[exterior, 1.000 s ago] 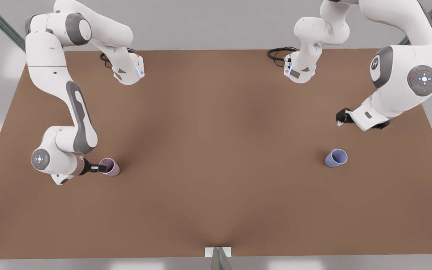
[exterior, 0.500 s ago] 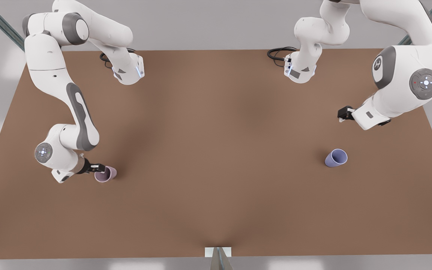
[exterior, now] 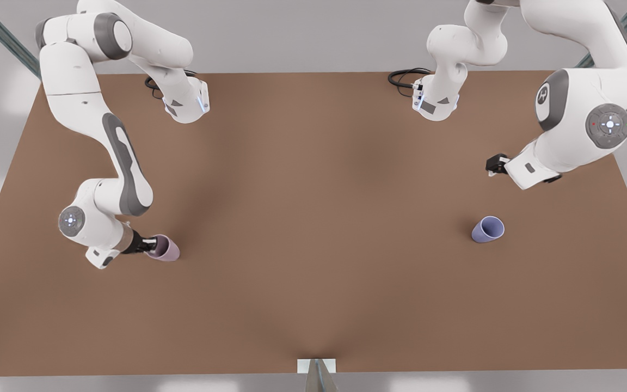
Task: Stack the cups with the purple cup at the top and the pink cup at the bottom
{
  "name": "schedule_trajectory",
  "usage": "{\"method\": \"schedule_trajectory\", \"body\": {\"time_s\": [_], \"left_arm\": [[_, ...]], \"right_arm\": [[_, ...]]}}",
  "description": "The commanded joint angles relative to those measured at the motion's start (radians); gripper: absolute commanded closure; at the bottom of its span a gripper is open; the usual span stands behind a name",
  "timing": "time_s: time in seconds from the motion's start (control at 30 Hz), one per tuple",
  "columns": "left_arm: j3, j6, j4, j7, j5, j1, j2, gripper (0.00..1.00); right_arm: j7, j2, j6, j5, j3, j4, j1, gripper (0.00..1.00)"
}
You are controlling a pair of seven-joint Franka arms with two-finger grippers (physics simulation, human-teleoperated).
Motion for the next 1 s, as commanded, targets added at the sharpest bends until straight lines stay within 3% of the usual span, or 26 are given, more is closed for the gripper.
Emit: {"method": "schedule_trajectory", "body": {"time_s": [0.0,0.03,0.13,0.2,0.33,0.4,0.6,0.8,0.93,0.97], "left_arm": [[-0.002,0.002,0.000,0.005,0.003,0.000,0.022,0.00],[-0.001,0.000,-0.002,0.007,0.001,0.000,0.060,0.00],[0.010,-0.047,-0.011,0.016,0.004,0.013,0.111,0.00],[0.010,-0.047,-0.021,0.013,0.004,0.014,0.118,0.00],[0.007,-0.040,-0.003,0.015,0.006,0.013,0.109,0.00],[0.009,-0.035,-0.002,0.013,0.006,0.013,0.109,0.00],[0.039,-0.030,0.020,0.012,0.000,0.017,0.068,0.00],[0.033,-0.012,0.020,0.013,-0.002,0.017,0.052,0.00],[0.038,-0.009,0.018,0.012,0.000,0.017,0.042,0.00],[0.038,-0.010,0.018,0.012,0.000,0.017,0.042,0.00]], "right_arm": [[0.211,-0.005,-0.099,-0.013,0.066,0.034,0.002,0.79],[0.369,-0.004,-0.122,-0.022,0.128,0.054,0.004,0.79],[0.838,0.068,-0.250,-0.059,0.135,0.245,0.236,0.79],[1.187,0.258,-0.436,-0.109,0.131,0.608,0.444,0.79],[1.500,0.538,-0.363,-0.091,0.034,1.065,0.752,0.79],[1.526,0.587,-0.169,-0.085,0.057,1.072,0.778,0.79],[1.542,0.710,0.019,-0.085,0.065,1.101,0.847,0.79],[1.538,0.725,0.018,-0.089,0.056,1.097,0.850,0.79],[1.529,0.717,-0.126,-0.128,0.042,1.095,0.866,0.79],[1.529,0.717,-0.132,-0.129,0.042,1.095,0.866,0.69]]}}
